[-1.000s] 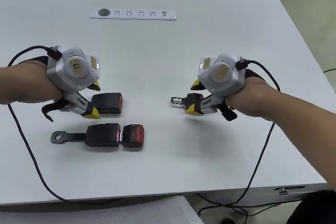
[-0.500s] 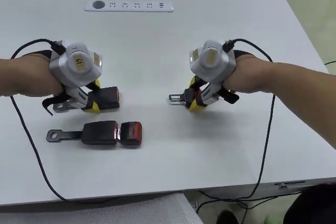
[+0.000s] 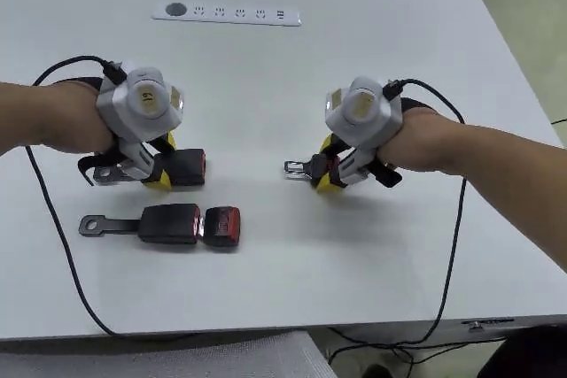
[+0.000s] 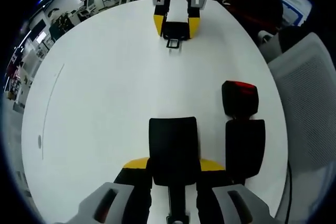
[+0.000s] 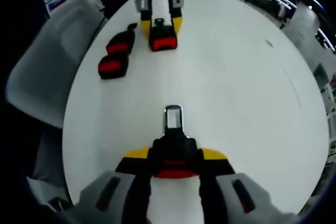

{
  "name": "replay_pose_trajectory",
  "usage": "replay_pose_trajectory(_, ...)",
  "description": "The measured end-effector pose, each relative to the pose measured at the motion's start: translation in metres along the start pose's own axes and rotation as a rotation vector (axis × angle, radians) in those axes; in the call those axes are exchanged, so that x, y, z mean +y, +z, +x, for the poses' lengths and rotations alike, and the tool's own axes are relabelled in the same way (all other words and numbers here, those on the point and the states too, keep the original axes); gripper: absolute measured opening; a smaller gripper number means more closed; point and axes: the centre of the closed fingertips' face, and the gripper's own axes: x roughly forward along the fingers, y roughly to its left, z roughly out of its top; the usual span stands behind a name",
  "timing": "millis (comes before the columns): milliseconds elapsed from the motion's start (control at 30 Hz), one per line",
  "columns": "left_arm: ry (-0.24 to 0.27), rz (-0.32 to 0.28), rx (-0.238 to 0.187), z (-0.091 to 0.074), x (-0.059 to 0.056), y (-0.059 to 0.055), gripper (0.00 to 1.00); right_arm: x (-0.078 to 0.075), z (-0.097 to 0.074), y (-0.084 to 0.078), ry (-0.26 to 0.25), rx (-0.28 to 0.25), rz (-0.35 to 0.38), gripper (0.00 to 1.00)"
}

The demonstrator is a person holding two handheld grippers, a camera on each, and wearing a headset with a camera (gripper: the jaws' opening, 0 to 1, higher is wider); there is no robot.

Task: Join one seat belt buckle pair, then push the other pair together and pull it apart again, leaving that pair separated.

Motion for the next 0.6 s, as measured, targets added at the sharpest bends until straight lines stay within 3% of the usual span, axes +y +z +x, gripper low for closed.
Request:
replay_pose_trajectory(200, -0.003, -0.002, -0.010, 0.000, 0.000, 0.000, 0.33, 0.003, 0.015, 0.035, -0.024, -0.056, 0.006, 0.34)
replay_pose_trajectory(400, -0.002, -0.002, -0.019, 0.000, 0.000, 0.000, 0.33, -0.002, 0.030, 0.063, -0.020, -0.058, -0.029, 0.34)
replay_pose_trajectory(600, -0.001, 0.000, -0.017, 0.002, 0.002, 0.000, 0.32, 0.003, 0.044, 0.091, -0.012, -0.043, -0.079, 0.34)
